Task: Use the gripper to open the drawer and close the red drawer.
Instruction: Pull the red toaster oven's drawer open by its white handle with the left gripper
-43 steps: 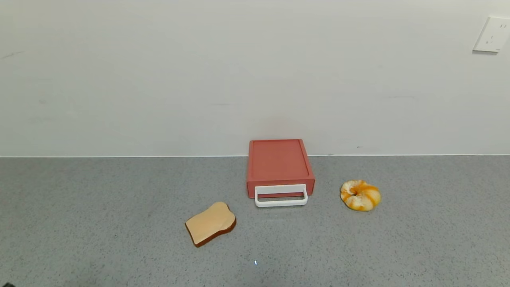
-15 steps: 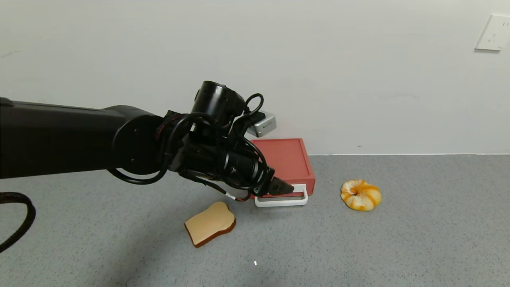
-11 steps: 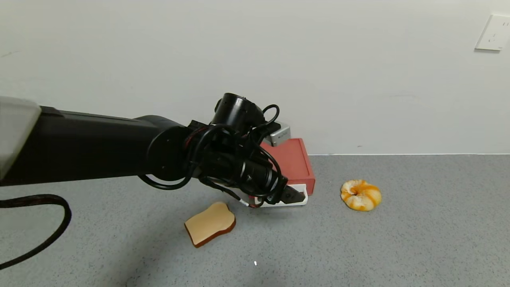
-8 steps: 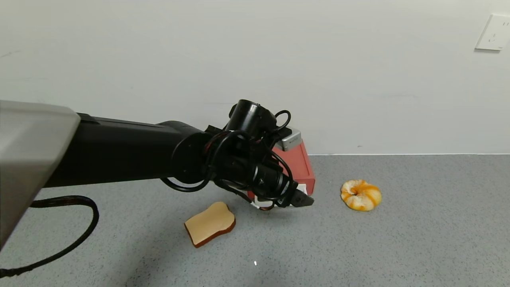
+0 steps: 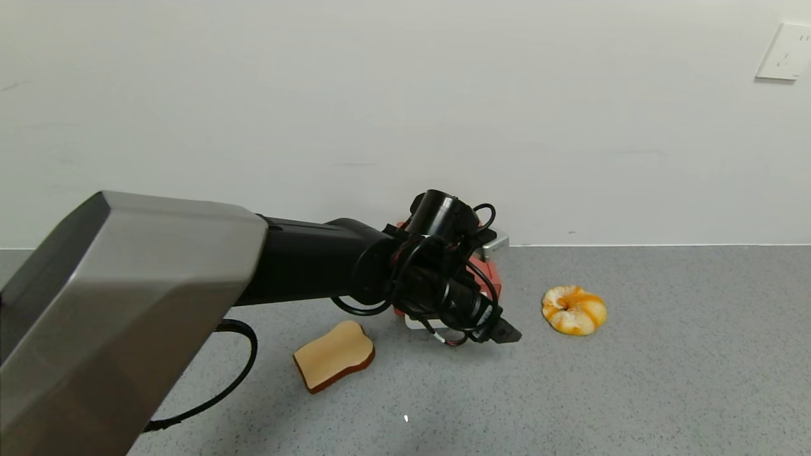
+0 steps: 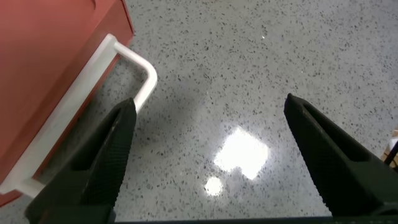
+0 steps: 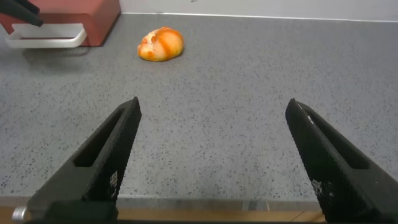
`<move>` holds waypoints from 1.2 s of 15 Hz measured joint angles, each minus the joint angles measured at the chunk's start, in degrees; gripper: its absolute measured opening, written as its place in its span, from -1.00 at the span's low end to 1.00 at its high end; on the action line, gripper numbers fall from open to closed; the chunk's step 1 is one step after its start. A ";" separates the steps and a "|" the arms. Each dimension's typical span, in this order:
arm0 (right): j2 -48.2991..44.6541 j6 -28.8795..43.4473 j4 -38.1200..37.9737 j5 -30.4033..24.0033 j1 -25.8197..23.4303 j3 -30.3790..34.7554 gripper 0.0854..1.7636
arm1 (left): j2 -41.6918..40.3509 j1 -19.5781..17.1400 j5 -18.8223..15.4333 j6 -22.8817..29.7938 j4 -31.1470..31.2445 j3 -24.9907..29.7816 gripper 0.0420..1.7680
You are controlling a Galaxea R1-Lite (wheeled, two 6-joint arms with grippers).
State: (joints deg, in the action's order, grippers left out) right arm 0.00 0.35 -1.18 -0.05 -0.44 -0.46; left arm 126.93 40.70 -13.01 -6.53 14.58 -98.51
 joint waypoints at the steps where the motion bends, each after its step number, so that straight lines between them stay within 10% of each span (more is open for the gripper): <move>1: 0.00 0.00 -0.02 0.02 0.00 0.00 0.94 | 1.07 0.04 0.00 0.00 0.00 -0.83 0.94; 18: 0.00 0.00 0.06 0.02 0.00 0.02 0.94 | 10.25 -0.35 0.45 -4.35 -0.11 -8.52 0.94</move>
State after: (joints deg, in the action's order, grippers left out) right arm 0.00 0.35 -1.12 -0.02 -0.44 -0.44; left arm 137.18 40.35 -12.56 -10.89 14.47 -107.03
